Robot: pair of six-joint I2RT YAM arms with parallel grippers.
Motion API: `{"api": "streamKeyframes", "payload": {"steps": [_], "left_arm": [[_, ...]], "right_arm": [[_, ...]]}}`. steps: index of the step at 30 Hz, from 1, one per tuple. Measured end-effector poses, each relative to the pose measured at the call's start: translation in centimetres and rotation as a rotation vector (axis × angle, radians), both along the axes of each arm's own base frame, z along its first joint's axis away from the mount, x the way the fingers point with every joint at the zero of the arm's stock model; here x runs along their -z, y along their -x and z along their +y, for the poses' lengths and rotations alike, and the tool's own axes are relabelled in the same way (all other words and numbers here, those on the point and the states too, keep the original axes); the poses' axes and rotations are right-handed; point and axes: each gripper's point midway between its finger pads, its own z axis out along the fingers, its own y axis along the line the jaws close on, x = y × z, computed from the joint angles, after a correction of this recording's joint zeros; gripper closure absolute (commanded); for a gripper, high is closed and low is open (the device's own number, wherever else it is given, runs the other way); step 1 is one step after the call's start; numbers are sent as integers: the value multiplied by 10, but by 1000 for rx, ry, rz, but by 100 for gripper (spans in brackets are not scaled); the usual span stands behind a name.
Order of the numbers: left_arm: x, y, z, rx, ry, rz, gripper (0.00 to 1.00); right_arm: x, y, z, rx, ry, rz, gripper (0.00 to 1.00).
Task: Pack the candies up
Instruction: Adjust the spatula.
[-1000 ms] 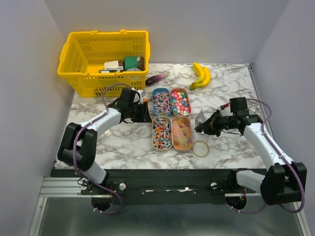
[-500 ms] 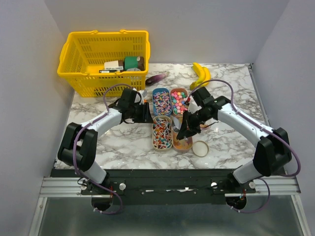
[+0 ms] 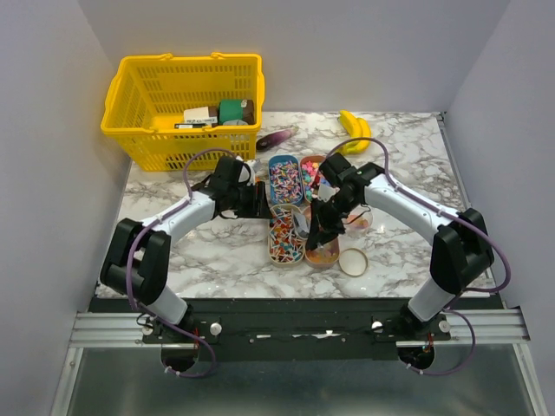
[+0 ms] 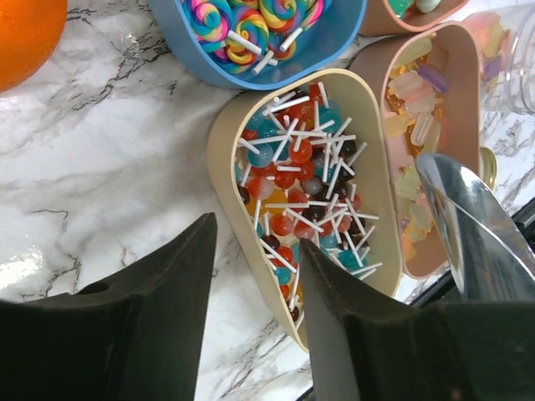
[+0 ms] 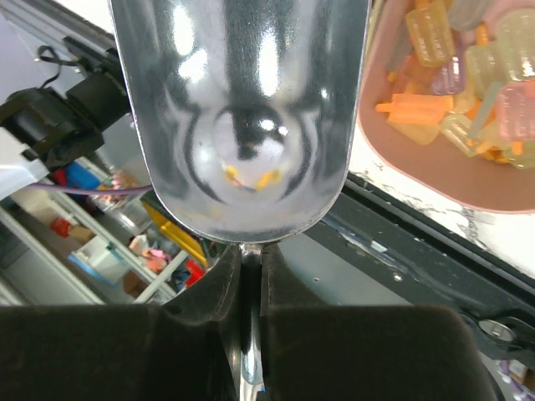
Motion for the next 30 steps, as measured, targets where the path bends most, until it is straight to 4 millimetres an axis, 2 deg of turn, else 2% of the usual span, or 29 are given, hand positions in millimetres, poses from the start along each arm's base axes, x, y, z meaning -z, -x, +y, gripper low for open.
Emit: {"api": "streamKeyframes", "payload": {"steps": [4,7,11,13,16,21,25,30], "left_arm": [[-20,0,-1,10,20,-46,29],[-48,-5,-8,24,71,-107,24],[-75,-4,-19,58,155,-163,25],[-81,-2,-25,83,188,-173,28],[-84,5,-34,127,218,-167,32],[-72,22,-53,204,227,-120,37],[-58,32,-62,240,211,-79,39],[-56,34,-69,267,207,-77,43]], "right_arm": [[9,3,-5,-26,65,-37,99],[15,9,-7,-63,120,-63,99],[22,15,-4,-114,180,-102,99],[21,15,-2,-131,195,-130,99],[17,13,3,-142,202,-170,99],[10,11,2,-143,205,-216,99],[0,9,-4,-132,214,-261,99],[-11,15,-13,-128,231,-275,99]]}}
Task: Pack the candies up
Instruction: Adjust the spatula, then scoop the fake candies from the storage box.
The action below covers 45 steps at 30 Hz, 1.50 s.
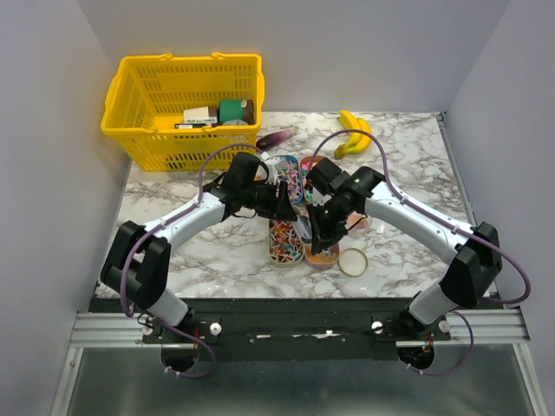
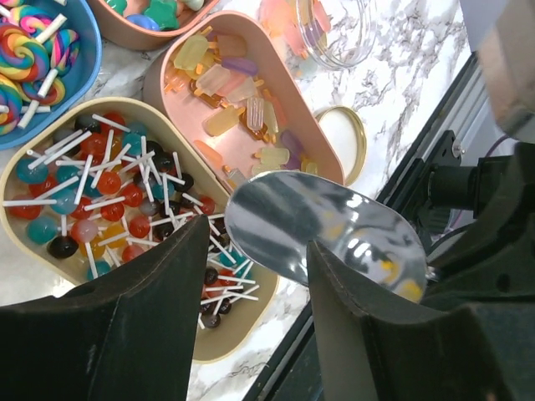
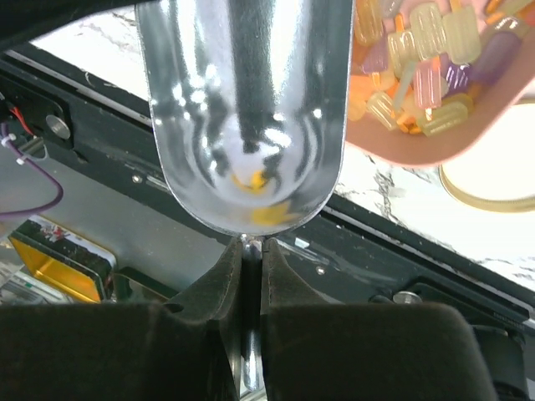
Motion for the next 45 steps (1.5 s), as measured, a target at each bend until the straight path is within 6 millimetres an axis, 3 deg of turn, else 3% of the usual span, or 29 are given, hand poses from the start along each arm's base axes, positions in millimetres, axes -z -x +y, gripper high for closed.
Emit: {"api": "streamKeyframes", "payload": {"steps": [10,15,17,21,28,37,45], "left_arm": [[18,-1,-7,29,-53,20,43],[25,-2,-5,18,-96,16,29],[29,-5,-2,-1,-127,5,23],[32,-14,11,-68,-195,-28,21],[13,-29,32,-183,-254,-145,22],[40,-27,53,-239,-379,-103,26],[59,-26,65,-254,-432,-42,28]], "right_arm": [[-14,6,-6,17,-6,-7,99],[-11,7,-8,52,9,8,99],[-5,9,-11,72,25,18,99],[15,18,-29,132,102,66,99],[30,21,-43,182,166,110,99],[57,8,-55,231,266,162,99],[67,-8,-58,251,274,173,99]]}}
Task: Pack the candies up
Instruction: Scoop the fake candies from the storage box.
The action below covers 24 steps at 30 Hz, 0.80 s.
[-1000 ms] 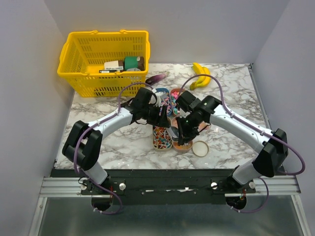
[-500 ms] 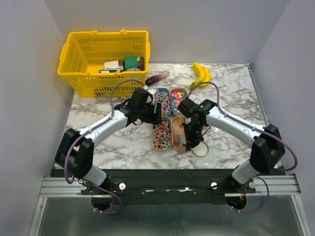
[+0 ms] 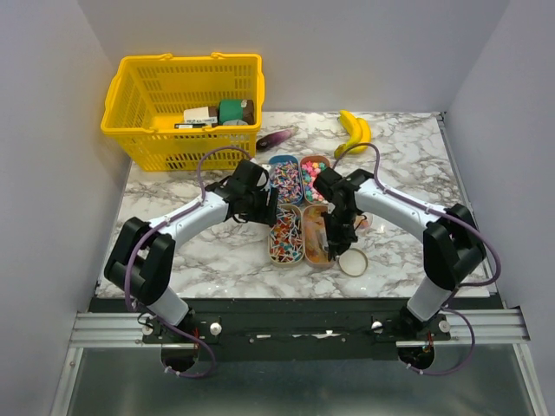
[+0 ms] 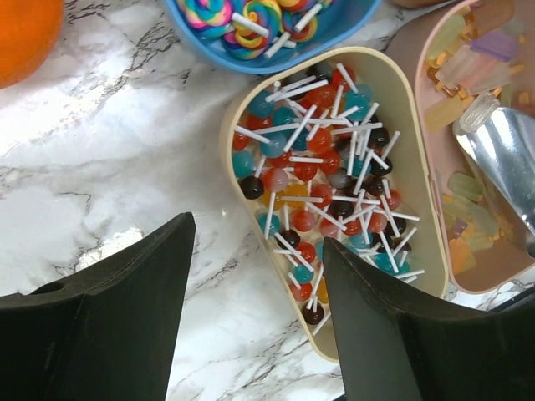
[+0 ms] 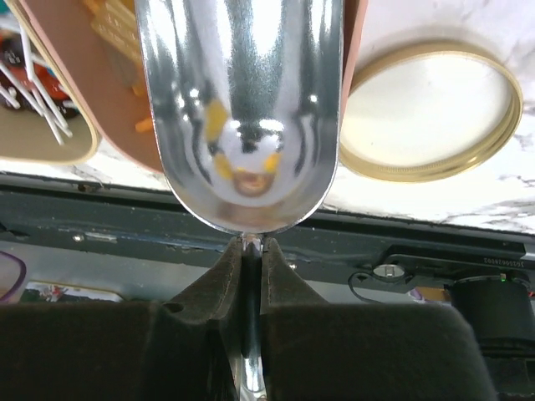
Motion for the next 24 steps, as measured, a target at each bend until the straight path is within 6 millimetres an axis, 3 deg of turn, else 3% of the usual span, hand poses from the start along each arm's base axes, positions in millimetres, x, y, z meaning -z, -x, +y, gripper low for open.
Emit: {"api": "streamKeyframes", "payload": {"steps": [13,24], "left_arm": [[9,-2,10,-28,-13,36,33],[15,-3,14,-37,-12,67,34]], "right_arm": [[28,-31,3,-68,42,-29,99],[34,-47,1,-167,45,-100,99]]}}
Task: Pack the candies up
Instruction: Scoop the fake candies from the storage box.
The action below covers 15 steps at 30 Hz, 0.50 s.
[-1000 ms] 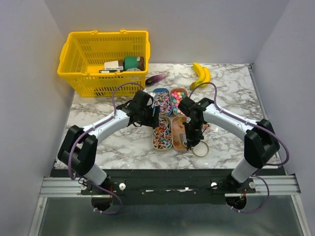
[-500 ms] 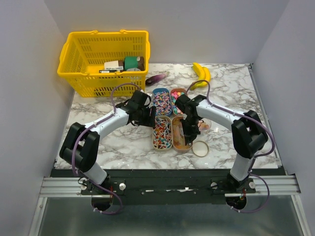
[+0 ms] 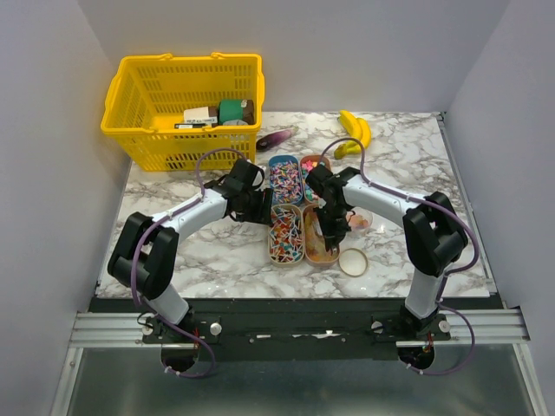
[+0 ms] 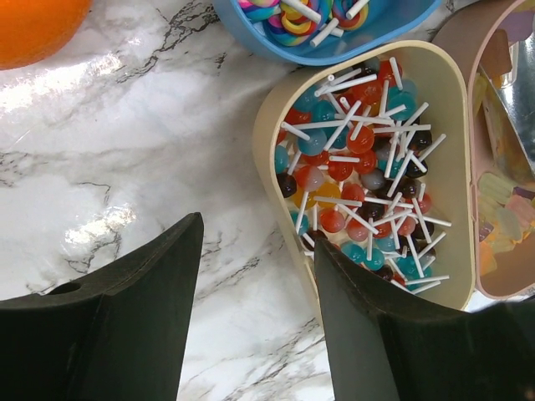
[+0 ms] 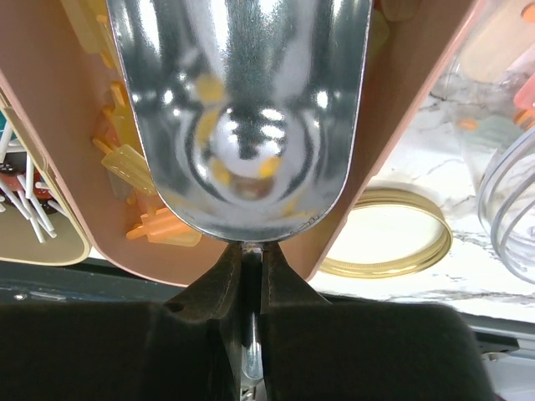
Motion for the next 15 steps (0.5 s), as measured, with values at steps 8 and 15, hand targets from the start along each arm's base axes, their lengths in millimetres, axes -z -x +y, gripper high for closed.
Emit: {"api": "streamKeyframes", "payload": {"steps": [8,15], "left_arm": [[-1,-1,1,-2,19,9,34],[-3,-3,-1,0,38,10,35]], "right_arm": [[7,-3,0,-38,-31,-45,99],[10,-2,-2,-68,-72,-106,99]]}}
